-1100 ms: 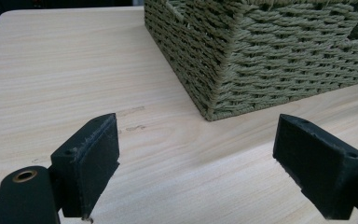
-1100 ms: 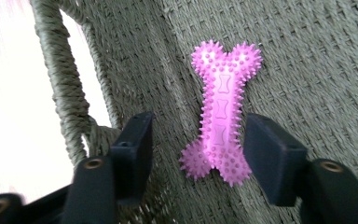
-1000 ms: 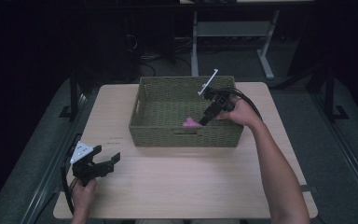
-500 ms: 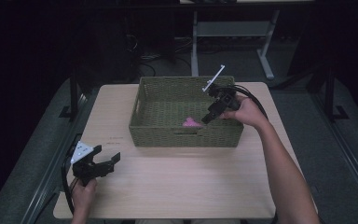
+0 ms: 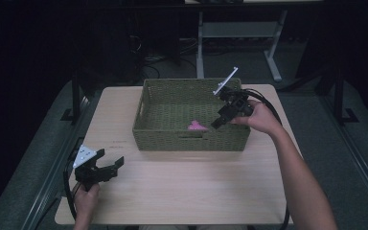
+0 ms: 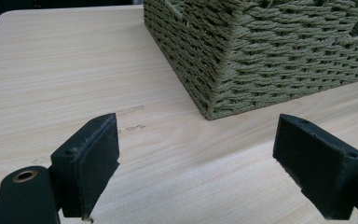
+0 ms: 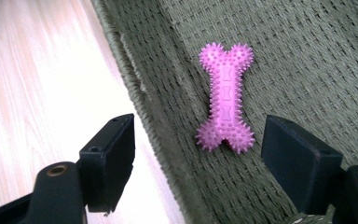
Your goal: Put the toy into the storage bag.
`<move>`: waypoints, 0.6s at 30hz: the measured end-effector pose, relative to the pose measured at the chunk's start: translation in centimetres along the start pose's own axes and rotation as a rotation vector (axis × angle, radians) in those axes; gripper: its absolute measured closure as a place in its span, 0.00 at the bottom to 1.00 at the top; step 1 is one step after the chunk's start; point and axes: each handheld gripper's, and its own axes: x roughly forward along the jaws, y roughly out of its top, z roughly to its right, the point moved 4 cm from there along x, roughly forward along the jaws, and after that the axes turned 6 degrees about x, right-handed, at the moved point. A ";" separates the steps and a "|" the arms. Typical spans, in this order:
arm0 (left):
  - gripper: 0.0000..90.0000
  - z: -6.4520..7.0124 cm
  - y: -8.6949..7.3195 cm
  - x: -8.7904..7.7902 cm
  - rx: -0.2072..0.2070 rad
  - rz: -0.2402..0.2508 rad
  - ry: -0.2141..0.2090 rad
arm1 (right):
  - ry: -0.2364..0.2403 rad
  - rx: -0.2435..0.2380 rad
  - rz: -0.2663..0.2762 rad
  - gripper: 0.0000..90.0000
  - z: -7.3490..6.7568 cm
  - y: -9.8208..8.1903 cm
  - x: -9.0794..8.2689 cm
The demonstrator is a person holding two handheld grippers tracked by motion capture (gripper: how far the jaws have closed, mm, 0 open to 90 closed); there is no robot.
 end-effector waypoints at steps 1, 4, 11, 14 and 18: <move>0.15 0.0 0.0 0.0 0.000 0.001 0.000 | 0.002 0.001 0.006 0.28 -0.1 -0.1 -0.1; 0.15 0.0 0.0 0.0 0.000 0.001 0.000 | -0.003 -0.001 0.004 0.28 -0.4 -0.4 -0.4; 0.15 0.1 0.0 0.0 0.005 -0.002 -0.001 | -0.004 -0.016 0.020 0.28 -1.3 -1.0 -0.8; 0.15 0.1 0.0 0.0 0.003 -0.002 -0.001 | -0.007 -0.015 0.026 0.28 -1.5 -1.3 -1.0; 0.15 0.1 0.0 0.1 0.004 -0.002 0.000 | -0.010 -0.008 0.022 0.27 -1.7 -1.9 -1.4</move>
